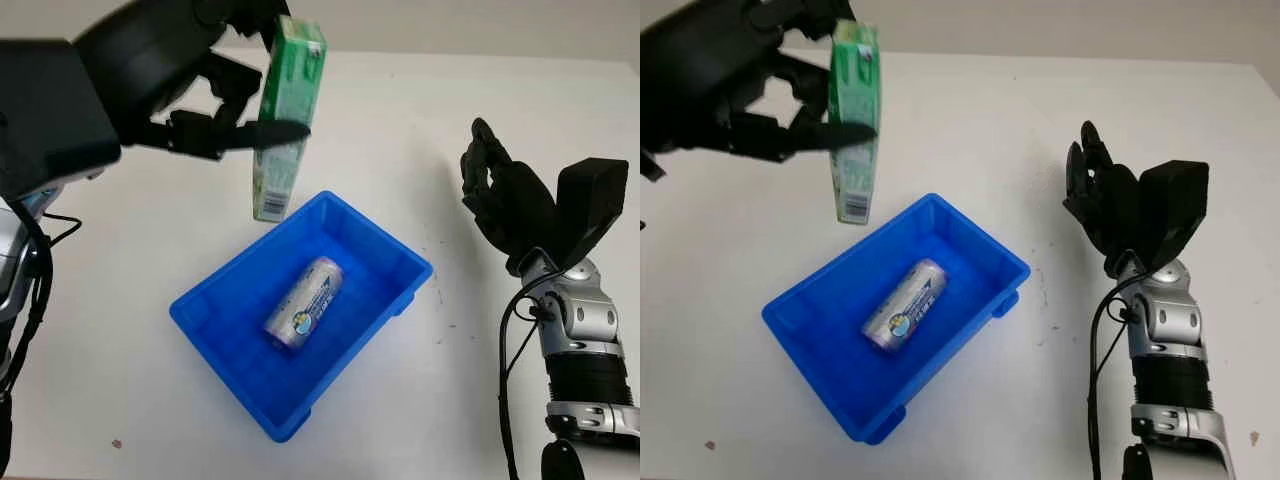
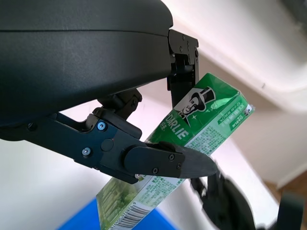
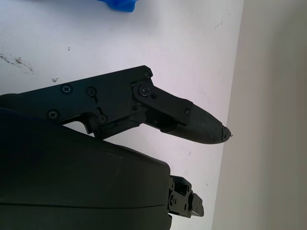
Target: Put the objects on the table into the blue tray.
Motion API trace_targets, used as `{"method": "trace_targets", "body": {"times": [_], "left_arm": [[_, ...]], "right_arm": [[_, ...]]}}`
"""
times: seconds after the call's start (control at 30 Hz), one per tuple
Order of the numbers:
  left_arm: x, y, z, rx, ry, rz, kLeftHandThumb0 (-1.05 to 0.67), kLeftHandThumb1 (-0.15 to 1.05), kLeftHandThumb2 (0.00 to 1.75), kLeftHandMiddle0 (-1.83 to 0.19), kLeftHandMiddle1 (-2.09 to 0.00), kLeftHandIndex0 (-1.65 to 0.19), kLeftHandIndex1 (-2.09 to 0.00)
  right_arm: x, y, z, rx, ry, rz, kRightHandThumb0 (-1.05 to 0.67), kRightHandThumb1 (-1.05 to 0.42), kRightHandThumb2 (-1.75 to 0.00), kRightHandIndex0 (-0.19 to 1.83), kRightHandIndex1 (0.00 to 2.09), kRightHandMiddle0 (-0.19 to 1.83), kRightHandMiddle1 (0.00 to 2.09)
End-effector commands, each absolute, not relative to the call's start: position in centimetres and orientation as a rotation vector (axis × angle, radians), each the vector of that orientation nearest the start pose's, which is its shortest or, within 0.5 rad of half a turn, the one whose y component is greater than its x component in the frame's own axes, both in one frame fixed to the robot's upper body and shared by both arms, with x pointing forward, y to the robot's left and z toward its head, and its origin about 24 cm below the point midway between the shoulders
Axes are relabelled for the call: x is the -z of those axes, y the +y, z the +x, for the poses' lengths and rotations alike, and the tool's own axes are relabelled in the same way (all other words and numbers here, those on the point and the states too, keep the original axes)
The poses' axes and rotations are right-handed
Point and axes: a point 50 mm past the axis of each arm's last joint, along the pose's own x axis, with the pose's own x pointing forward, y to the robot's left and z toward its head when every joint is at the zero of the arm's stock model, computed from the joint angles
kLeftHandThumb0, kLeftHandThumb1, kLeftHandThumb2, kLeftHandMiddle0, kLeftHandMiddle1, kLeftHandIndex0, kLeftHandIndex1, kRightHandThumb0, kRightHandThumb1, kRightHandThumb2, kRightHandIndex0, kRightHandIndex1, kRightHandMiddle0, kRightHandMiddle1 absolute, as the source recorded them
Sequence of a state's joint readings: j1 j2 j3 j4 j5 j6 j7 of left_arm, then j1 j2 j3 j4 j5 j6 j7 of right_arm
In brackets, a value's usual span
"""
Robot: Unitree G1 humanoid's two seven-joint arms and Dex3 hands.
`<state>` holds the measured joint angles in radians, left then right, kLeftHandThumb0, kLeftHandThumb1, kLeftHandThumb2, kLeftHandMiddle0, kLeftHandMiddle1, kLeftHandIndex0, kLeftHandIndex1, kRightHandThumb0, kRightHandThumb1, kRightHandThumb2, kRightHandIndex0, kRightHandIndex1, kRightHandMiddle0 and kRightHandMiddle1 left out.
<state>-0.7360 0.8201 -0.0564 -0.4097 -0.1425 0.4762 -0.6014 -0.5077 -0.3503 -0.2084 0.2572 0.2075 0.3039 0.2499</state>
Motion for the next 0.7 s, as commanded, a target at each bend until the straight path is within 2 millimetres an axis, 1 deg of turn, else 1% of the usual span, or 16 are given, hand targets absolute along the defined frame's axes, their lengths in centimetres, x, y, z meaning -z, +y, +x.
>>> {"method": "trace_targets", "body": {"times": [0.0,0.03,0.1,0.13,0.17,0.2,0.23,0.27,0.3,0.33,0.37,0.4,0.47,0.53,0.67], "left_arm": [[-29.1,15.8,27.4,0.633,-0.351,0.870,-0.37,1.05,0.45,-0.85,-2.09,-0.49,-2.09],[-28.8,15.7,27.5,0.646,-0.320,0.867,-0.35,1.05,0.44,-0.83,-2.09,-0.46,-2.09],[-28.0,15.6,27.7,0.645,-0.245,0.876,-0.35,1.05,0.39,-0.63,-2.09,-0.24,-2.09],[-27.6,15.6,27.8,0.643,-0.205,0.886,-0.36,1.05,0.36,-0.50,-2.09,-0.12,-2.09],[-27.2,15.5,27.8,0.656,-0.147,0.918,-0.40,1.05,0.34,-0.22,-1.95,0.06,-1.97],[-26.9,15.5,27.8,0.666,-0.108,0.939,-0.42,1.05,0.34,-0.09,-1.61,0.12,-1.64],[-26.7,15.4,27.7,0.682,-0.089,0.971,-0.43,1.05,0.34,-0.03,-1.43,0.15,-1.46],[-26.6,15.3,27.7,0.702,-0.076,1.003,-0.45,1.05,0.35,-0.07,-0.96,0.16,-1.14],[-26.4,15.2,27.7,0.718,-0.059,1.026,-0.47,1.05,0.36,-0.14,-0.61,0.13,-0.91],[-26.2,15.1,27.7,0.731,-0.040,1.040,-0.49,1.05,0.36,-0.15,-0.36,0.12,-0.69],[-26.1,15.0,27.8,0.739,-0.025,1.049,-0.51,1.05,0.35,-0.10,-0.17,0.14,-0.48],[-26.0,14.9,27.8,0.746,-0.014,1.056,-0.52,1.05,0.34,-0.06,-0.10,0.15,-0.37],[-26.1,14.8,27.8,0.751,-0.007,1.064,-0.54,1.05,0.35,0.01,-0.03,0.17,-0.26],[-26.4,14.8,27.8,0.750,-0.017,1.057,-0.55,1.05,0.33,0.04,-0.02,0.17,-0.22],[-26.7,14.9,27.8,0.736,-0.057,1.034,-0.55,1.05,0.28,0.04,-0.03,0.14,-0.20]], "right_arm": [[-13.3,-22.9,33.9,-0.090,-0.011,-0.038,-0.63,-1.05,-0.80,-0.19,0.00,-0.19,0.00],[-13.3,-22.9,33.8,-0.092,-0.012,-0.039,-0.63,-1.05,-0.80,-0.19,0.00,-0.19,0.00],[-13.2,-23.0,33.8,-0.094,-0.012,-0.040,-0.63,-1.05,-0.80,-0.19,0.00,-0.19,0.00],[-13.2,-23.0,33.7,-0.095,-0.012,-0.039,-0.63,-1.05,-0.79,-0.19,0.00,-0.19,0.00],[-13.2,-23.0,33.7,-0.094,-0.012,-0.037,-0.64,-1.05,-0.79,-0.19,0.00,-0.19,0.00],[-13.1,-23.0,33.6,-0.093,-0.012,-0.035,-0.63,-1.05,-0.79,-0.19,0.00,-0.19,0.00],[-13.1,-23.1,33.6,-0.096,-0.012,-0.036,-0.63,-1.05,-0.79,-0.19,0.00,-0.19,0.00],[-13.1,-23.1,33.6,-0.095,-0.012,-0.035,-0.63,-1.05,-0.79,-0.19,0.00,-0.19,0.00],[-13.1,-23.1,33.5,-0.097,-0.012,-0.034,-0.63,-1.05,-0.79,-0.19,0.00,-0.19,0.00],[-13.1,-23.0,33.5,-0.098,-0.011,-0.033,-0.63,-1.05,-0.80,-0.19,0.00,-0.19,0.00],[-13.1,-23.0,33.5,-0.098,-0.010,-0.031,-0.63,-1.05,-0.80,-0.19,0.00,-0.19,0.00],[-13.1,-23.0,33.4,-0.096,-0.010,-0.028,-0.62,-1.05,-0.80,-0.19,0.00,-0.19,0.00],[-13.0,-23.0,33.4,-0.096,-0.011,-0.029,-0.61,-1.05,-0.80,-0.19,0.00,-0.19,0.00],[-12.9,-23.0,33.4,-0.091,-0.010,-0.026,-0.61,-1.05,-0.80,-0.19,0.00,-0.19,0.00],[-12.9,-23.0,33.5,-0.082,-0.007,-0.022,-0.62,-1.05,-0.79,-0.19,0.00,-0.19,0.00]]}}
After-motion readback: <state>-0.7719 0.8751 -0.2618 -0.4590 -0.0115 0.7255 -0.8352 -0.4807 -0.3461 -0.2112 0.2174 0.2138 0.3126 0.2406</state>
